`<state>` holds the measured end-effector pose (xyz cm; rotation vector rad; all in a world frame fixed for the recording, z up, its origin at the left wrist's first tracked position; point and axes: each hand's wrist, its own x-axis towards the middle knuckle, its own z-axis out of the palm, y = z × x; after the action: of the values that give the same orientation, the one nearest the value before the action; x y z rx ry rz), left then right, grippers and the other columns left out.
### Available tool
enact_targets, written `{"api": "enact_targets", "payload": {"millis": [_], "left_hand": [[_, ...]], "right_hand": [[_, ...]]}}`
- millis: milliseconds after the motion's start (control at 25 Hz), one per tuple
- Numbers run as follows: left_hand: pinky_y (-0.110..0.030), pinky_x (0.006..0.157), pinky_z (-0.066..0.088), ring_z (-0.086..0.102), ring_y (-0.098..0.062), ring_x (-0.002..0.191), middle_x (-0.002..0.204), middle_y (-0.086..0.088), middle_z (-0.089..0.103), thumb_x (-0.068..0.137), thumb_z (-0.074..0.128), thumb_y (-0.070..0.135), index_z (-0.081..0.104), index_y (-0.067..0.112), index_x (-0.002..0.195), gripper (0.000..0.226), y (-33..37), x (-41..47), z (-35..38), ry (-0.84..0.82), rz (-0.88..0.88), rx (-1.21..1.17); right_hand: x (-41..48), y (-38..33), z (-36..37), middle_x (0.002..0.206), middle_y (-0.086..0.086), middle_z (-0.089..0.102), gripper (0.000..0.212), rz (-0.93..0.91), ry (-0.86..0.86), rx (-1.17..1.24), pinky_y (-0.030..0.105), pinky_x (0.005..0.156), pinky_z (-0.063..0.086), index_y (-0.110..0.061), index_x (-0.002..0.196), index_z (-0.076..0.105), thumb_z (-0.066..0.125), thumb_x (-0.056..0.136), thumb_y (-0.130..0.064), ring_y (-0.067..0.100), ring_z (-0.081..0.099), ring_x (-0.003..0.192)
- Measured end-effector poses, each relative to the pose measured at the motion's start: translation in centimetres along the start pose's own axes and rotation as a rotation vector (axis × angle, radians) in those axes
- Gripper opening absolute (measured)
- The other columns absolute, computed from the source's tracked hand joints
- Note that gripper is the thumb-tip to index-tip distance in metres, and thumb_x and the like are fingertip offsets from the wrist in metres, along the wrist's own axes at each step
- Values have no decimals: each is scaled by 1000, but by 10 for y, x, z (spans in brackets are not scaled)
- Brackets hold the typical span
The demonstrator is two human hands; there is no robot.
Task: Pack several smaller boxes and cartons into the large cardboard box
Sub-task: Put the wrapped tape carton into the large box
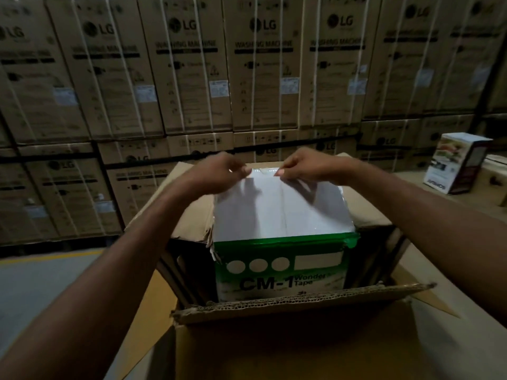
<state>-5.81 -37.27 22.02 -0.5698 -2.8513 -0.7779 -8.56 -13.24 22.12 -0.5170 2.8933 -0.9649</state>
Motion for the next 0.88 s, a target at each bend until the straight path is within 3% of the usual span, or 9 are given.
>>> {"api": "enact_targets", "payload": {"millis": [120, 200, 360, 440, 520, 640, 760, 880], "left_hand": [[-29, 80, 51, 62, -9, 97, 107, 3, 69, 100, 60, 36, 71, 19, 114, 24, 17, -15, -34, -14, 13, -133], [-27, 76, 53, 67, -10, 95, 101, 5, 72, 97, 63, 39, 73, 22, 107, 23, 26, -27, -49, -102, 20, -168], [-23, 69, 58, 73, -12, 93, 101, 2, 77, 95, 66, 37, 75, 21, 107, 22, 27, -46, -47, -477, 58, -161], [-19, 71, 56, 73, -11, 95, 105, 3, 77, 94, 70, 31, 72, 22, 113, 22, 21, -52, -22, -710, 50, -32], [-17, 70, 55, 72, -8, 94, 105, 6, 75, 88, 78, 31, 71, 26, 114, 28, 14, -54, 3, -815, 19, 57], [-19, 72, 55, 71, -9, 91, 102, 4, 75, 84, 81, 36, 72, 25, 111, 30, 8, -47, 11, -801, 7, 10], [-20, 71, 54, 73, -9, 93, 100, 4, 77, 92, 72, 39, 72, 21, 111, 26, -3, -22, 8, -677, 0, -26], [-31, 94, 53, 65, -13, 111, 120, 6, 70, 99, 65, 36, 67, 21, 128, 33, -24, 20, 36, -606, -6, 157]], "right_hand": [[-34, -26, -32, 102, -4, 75, 16, -59, -13, 2, 24, 75, 48, -20, 103, 79, 66, 99, -29, 13, 69, 97], [-58, -38, -48, 106, 0, 77, 18, -78, -106, 16, 24, 78, 52, -16, 104, 79, 67, 97, -27, 15, 71, 100], [-89, -38, -54, 115, 10, 75, 23, -96, -550, 93, 34, 90, 59, -11, 112, 77, 66, 93, -18, 23, 70, 108], [-90, -25, -33, 124, 6, 74, 29, -103, -785, -37, 33, 102, 54, -10, 122, 74, 67, 94, -9, 19, 66, 121], [-86, -14, -10, 128, 3, 73, 32, -78, -892, -148, 30, 101, 53, -10, 126, 71, 67, 96, -2, 16, 65, 124], [-76, -10, 0, 124, 1, 74, 30, -63, -813, -120, 26, 98, 54, -9, 126, 72, 68, 96, -6, 13, 69, 118], [-45, -6, 0, 121, -7, 75, 31, -28, -533, -160, 32, 103, 54, -21, 129, 72, 68, 99, -15, 11, 69, 115], [-3, 5, 23, 146, -4, 61, 47, 1, -408, -410, 25, 110, 40, -24, 148, 56, 59, 103, -12, 12, 57, 131]]}}
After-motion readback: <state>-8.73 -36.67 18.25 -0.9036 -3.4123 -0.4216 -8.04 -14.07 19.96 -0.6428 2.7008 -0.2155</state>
